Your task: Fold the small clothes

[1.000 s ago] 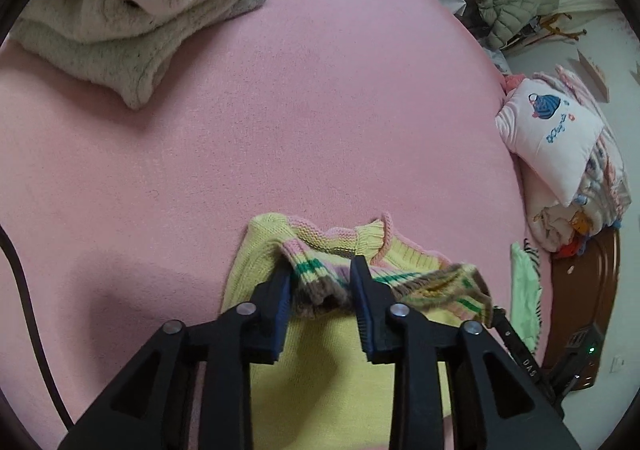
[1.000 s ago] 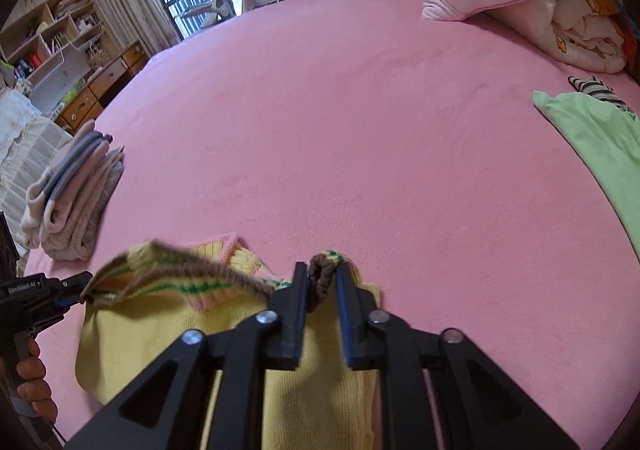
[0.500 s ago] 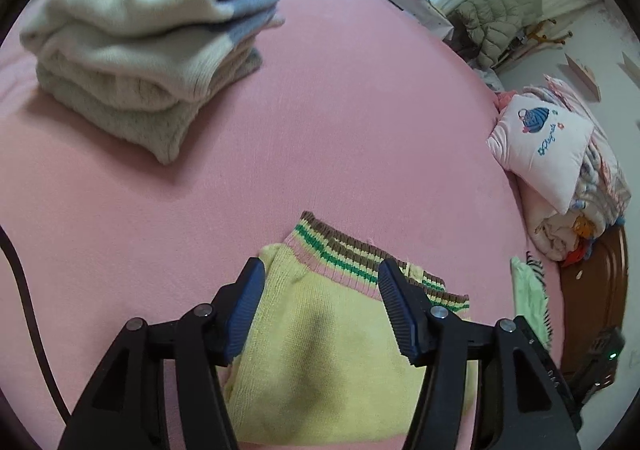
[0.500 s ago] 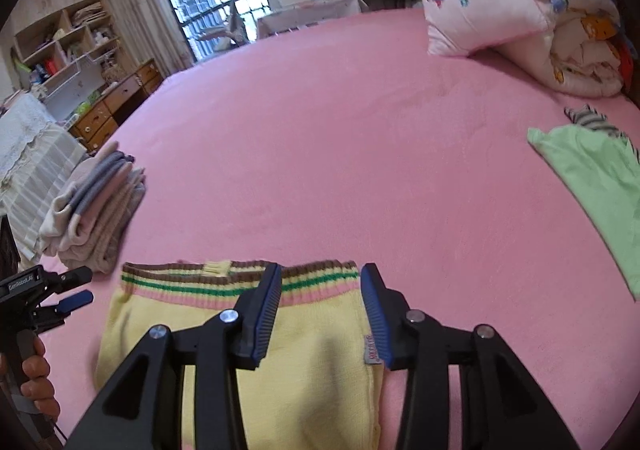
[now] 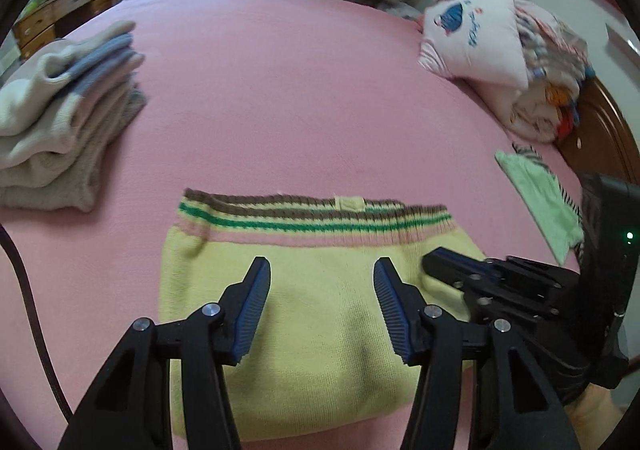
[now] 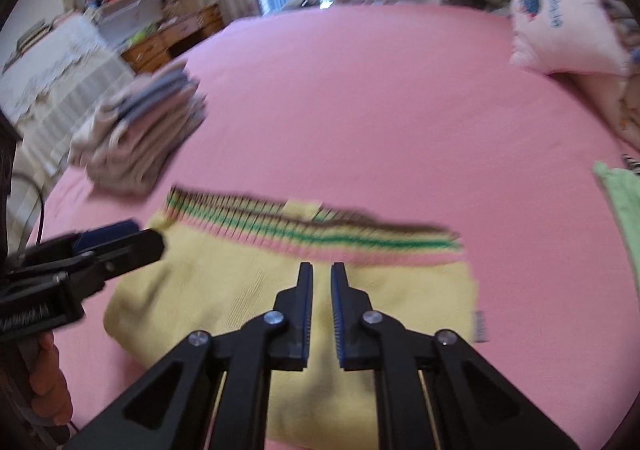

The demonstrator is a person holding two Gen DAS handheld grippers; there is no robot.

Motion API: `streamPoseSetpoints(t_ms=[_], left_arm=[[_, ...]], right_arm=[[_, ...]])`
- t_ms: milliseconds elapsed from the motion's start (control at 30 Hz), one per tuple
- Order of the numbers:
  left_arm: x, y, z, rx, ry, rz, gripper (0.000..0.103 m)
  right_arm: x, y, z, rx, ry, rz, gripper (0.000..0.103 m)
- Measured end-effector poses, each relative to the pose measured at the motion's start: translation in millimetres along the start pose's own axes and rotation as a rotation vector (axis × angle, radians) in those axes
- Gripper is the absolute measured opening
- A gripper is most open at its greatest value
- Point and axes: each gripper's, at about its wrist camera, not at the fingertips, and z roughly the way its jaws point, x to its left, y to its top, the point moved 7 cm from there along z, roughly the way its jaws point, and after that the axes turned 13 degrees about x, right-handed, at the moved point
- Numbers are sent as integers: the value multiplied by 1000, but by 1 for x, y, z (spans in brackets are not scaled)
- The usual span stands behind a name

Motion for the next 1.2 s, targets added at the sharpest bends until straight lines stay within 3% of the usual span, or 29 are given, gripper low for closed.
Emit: streamPoseSetpoints(t_ms=[133, 233, 267, 467, 633, 700, 833, 1033, 1200], left_arm=[[17, 5, 28, 50, 18, -24, 52], [38, 13, 49, 74, 63, -65, 47], [43, 14, 53, 80, 62, -75, 40], [69, 18, 64, 85, 18, -127, 22], [82, 17, 64, 86, -23, -153, 19], [86, 16, 60, 85, -23, -161, 19], [85, 8, 40, 78, 13, -159, 19], [76, -34, -12, 15, 24, -135, 21], [63, -76, -29, -15, 8, -160, 21]], right_arm=[[-5, 2, 31, 63, 0, 5, 6], [-17, 10, 46, 72, 12, 41, 0], [-22, 14, 47, 67, 20, 55, 0], [-59, 30, 45, 25, -11, 131, 0], [-80, 31, 35, 0, -1, 173, 0], [-87, 27, 26, -14, -37, 190, 0], [-85, 15, -2, -49, 22, 200, 0], [-58, -25, -43, -102, 75, 188, 0], [-33, -59, -44, -105, 85, 185, 0]])
